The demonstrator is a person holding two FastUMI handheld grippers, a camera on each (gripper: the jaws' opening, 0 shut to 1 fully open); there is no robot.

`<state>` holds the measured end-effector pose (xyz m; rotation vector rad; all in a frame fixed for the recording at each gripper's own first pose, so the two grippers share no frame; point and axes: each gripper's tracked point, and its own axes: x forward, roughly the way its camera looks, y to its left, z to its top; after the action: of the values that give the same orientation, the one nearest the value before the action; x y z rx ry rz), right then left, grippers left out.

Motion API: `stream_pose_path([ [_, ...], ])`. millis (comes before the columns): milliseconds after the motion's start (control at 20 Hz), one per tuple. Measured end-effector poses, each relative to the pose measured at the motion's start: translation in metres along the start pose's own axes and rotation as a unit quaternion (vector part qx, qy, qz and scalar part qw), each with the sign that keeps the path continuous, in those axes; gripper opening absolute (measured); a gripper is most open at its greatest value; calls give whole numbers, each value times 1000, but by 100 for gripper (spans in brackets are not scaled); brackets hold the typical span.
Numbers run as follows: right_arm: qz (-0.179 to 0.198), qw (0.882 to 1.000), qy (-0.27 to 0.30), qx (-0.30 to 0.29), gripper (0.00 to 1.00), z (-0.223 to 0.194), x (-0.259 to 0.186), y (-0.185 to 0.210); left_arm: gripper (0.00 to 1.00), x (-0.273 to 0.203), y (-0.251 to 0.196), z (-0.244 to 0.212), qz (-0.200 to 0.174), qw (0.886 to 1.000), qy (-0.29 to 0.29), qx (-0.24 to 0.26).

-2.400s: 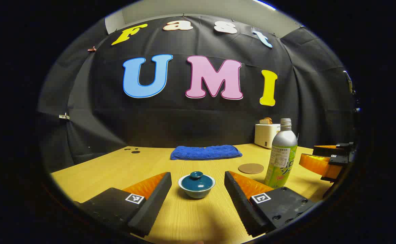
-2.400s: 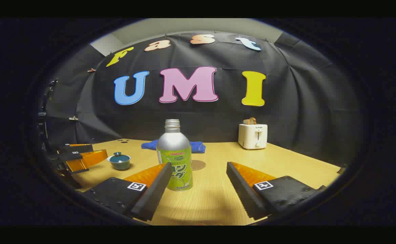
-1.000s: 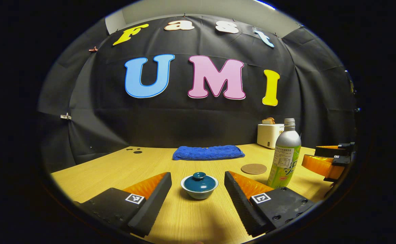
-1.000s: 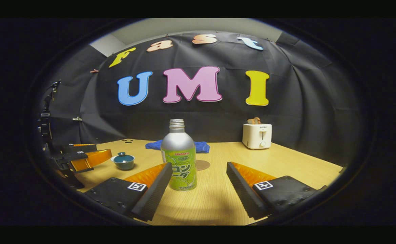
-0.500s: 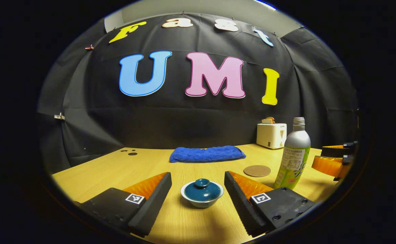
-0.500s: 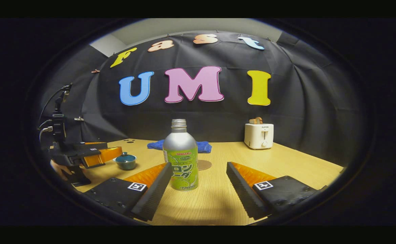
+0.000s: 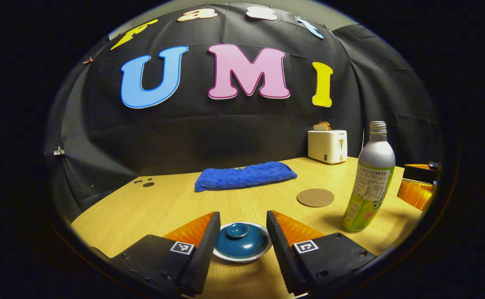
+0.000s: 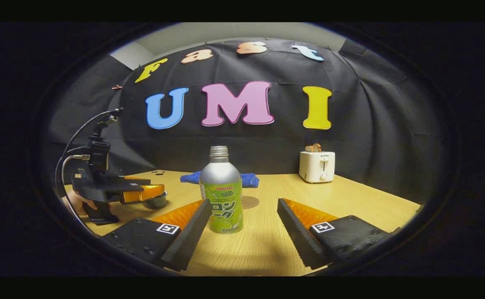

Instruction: Open the teacup lid with one hand, grasp the water bottle and pour water into the teacup with the other hand; after pouring, place the water bottle on the coaster and then close the teacup lid.

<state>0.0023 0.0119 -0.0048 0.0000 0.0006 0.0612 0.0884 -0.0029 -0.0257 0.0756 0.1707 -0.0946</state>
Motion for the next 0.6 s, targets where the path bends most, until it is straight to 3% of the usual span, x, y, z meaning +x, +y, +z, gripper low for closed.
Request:
stream_pose_path([
  [300,14,1000,0,0,99,1,2,7,63,8,0,-7,-2,1000,30,-2],
  [600,16,1000,1,0,99,0,3,7,38,10,3,-4,7,1000,25,-1],
])
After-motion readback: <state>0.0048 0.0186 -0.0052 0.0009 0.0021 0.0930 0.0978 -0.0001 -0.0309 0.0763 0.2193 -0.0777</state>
